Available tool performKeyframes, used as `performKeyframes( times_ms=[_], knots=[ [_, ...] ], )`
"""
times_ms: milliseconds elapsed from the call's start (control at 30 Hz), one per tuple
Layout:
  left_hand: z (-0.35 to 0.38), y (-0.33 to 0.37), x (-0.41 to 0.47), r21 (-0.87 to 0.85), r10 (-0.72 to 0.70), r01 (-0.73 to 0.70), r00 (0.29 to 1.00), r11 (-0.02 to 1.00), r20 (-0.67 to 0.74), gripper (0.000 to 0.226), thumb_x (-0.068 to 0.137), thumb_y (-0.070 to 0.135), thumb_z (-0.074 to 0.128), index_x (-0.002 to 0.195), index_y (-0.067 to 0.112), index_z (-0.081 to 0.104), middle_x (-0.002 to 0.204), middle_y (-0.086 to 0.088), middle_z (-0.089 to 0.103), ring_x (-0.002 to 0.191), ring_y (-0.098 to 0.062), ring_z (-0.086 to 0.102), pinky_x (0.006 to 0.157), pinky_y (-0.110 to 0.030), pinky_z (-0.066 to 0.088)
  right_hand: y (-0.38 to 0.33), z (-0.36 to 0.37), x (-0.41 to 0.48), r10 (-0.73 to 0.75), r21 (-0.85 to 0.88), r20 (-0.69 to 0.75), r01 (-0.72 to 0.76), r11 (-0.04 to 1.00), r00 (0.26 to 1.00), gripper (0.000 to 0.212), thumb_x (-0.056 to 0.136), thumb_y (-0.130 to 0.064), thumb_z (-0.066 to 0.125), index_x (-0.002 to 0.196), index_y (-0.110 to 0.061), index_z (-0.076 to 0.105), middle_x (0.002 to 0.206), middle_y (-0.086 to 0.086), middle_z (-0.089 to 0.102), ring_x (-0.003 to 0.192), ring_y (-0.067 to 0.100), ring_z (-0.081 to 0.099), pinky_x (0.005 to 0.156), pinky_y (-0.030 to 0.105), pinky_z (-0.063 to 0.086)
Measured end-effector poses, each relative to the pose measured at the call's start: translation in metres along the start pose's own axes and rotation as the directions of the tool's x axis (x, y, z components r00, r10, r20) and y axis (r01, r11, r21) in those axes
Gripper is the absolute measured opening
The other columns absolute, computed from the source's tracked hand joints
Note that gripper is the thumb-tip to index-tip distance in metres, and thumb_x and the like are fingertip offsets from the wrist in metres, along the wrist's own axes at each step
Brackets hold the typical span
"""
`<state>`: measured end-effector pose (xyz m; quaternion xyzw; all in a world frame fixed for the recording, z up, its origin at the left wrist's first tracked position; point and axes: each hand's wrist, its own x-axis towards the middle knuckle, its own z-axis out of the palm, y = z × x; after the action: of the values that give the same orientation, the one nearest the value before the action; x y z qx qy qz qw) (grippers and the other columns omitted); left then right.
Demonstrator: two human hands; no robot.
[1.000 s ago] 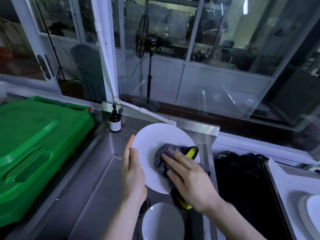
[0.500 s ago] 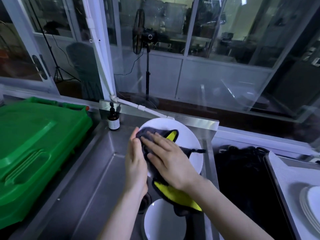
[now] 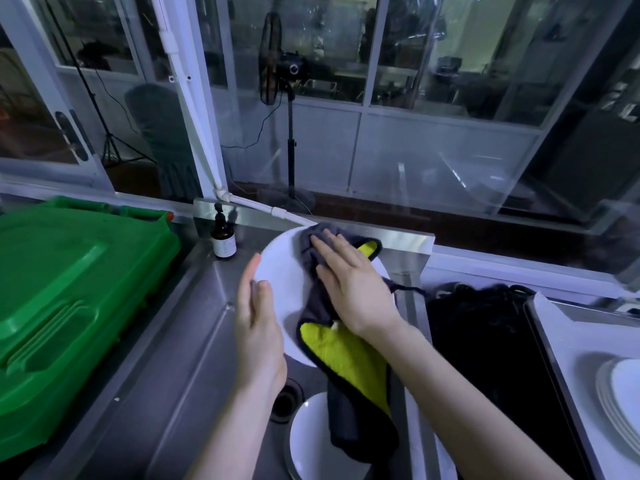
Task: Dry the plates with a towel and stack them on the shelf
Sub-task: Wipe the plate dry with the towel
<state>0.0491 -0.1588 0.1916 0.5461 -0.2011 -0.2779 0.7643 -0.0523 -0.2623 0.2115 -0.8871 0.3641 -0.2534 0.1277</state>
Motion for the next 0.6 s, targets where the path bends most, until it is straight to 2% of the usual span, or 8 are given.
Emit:
performKeyframes(
  times_ms=[67, 100, 200, 267, 367, 433, 533, 600],
  knots=[
    [-0.003, 0.007, 0.003, -0.007, -0.015, 0.015, 0.999, 1.000, -0.045, 0.037, 0.108, 0.028, 0.041, 0.122, 0.057, 0.059, 0.107, 0.033, 0.064, 0.101, 0.008, 0.058, 0.105, -0.032, 0.040, 0.014, -0.005, -0.001, 0.054, -0.094, -0.013, -0.055, 0.994, 0.998, 0.046, 0.104, -0.028, 0.039, 0.150, -0.024, 0.035, 0.160, -0.004, 0.026, 0.150, 0.017, 0.017, 0.118, 0.040, 0.021],
    [-0.006, 0.010, 0.005, -0.017, -0.021, 0.020, 0.998, 1.000, -0.063, 0.039, 0.107, 0.028, 0.041, 0.120, 0.060, 0.059, 0.109, 0.035, 0.063, 0.102, 0.009, 0.058, 0.103, -0.034, 0.042, 0.019, -0.008, -0.007, 0.060, -0.091, -0.012, -0.061, 0.994, 0.998, 0.046, 0.104, -0.028, 0.040, 0.150, -0.024, 0.035, 0.159, -0.005, 0.026, 0.150, 0.017, 0.016, 0.118, 0.042, 0.021],
    [-0.013, 0.013, 0.012, -0.086, -0.053, 0.045, 0.994, 0.995, -0.093, 0.042, 0.106, 0.027, 0.041, 0.115, 0.064, 0.060, 0.134, 0.021, 0.060, 0.122, -0.006, 0.059, 0.101, -0.039, 0.051, 0.018, -0.012, -0.042, -0.027, -0.019, 0.030, 0.028, 0.999, 0.999, 0.043, 0.103, -0.025, 0.044, 0.145, -0.021, 0.045, 0.155, -0.003, 0.035, 0.149, 0.019, 0.020, 0.117, 0.048, 0.025],
    [-0.012, 0.010, 0.014, -0.100, -0.071, 0.061, 0.992, 0.993, -0.102, 0.042, 0.107, 0.027, 0.041, 0.115, 0.064, 0.060, 0.132, 0.022, 0.061, 0.120, -0.006, 0.061, 0.099, -0.040, 0.053, 0.009, -0.008, -0.068, -0.102, -0.036, 0.086, 0.106, 0.994, 0.991, 0.043, 0.102, -0.031, 0.038, 0.144, -0.025, 0.047, 0.154, -0.007, 0.037, 0.148, 0.015, 0.023, 0.118, 0.047, 0.025],
    [-0.001, 0.003, 0.009, -0.091, -0.079, 0.072, 0.994, 0.993, -0.079, 0.041, 0.109, 0.025, 0.038, 0.120, 0.058, 0.059, 0.137, 0.013, 0.061, 0.127, -0.010, 0.058, 0.110, -0.042, 0.045, -0.012, 0.000, -0.080, -0.176, 0.019, 0.182, 0.176, 0.984, 0.967, 0.046, 0.103, -0.039, 0.030, 0.148, -0.033, 0.039, 0.157, -0.016, 0.027, 0.148, 0.004, 0.015, 0.121, 0.037, 0.015],
    [0.008, -0.003, 0.004, -0.086, -0.081, 0.079, 0.997, 0.993, -0.019, 0.037, 0.110, 0.027, 0.036, 0.124, 0.053, 0.059, 0.132, 0.012, 0.066, 0.122, -0.008, 0.061, 0.103, -0.033, 0.050, -0.023, 0.005, -0.070, -0.186, 0.076, 0.192, 0.174, 0.982, 0.964, 0.045, 0.105, -0.037, 0.032, 0.149, -0.035, 0.036, 0.158, -0.018, 0.024, 0.148, 0.000, 0.009, 0.122, 0.032, 0.007],
    [0.014, 0.000, 0.000, 0.017, -0.012, 0.012, 1.000, 1.000, 0.018, 0.033, 0.109, 0.027, 0.036, 0.127, 0.047, 0.055, 0.108, 0.045, 0.062, 0.104, 0.022, 0.057, 0.083, -0.002, 0.046, -0.030, 0.008, -0.046, -0.147, 0.106, 0.130, 0.133, 0.985, 0.981, 0.044, 0.104, -0.034, 0.037, 0.148, -0.035, 0.037, 0.158, -0.015, 0.027, 0.149, 0.003, 0.011, 0.121, 0.032, 0.007],
    [0.014, 0.001, -0.003, 0.078, 0.021, -0.022, 1.000, 0.997, 0.018, 0.032, 0.108, 0.023, 0.039, 0.126, 0.044, 0.053, 0.098, 0.056, 0.055, 0.097, 0.031, 0.051, 0.076, 0.005, 0.038, -0.027, 0.009, -0.029, -0.097, 0.108, 0.097, 0.086, 0.990, 0.991, 0.044, 0.104, -0.033, 0.040, 0.148, -0.032, 0.038, 0.158, -0.010, 0.029, 0.149, 0.008, 0.016, 0.121, 0.036, 0.012]
  ],
)
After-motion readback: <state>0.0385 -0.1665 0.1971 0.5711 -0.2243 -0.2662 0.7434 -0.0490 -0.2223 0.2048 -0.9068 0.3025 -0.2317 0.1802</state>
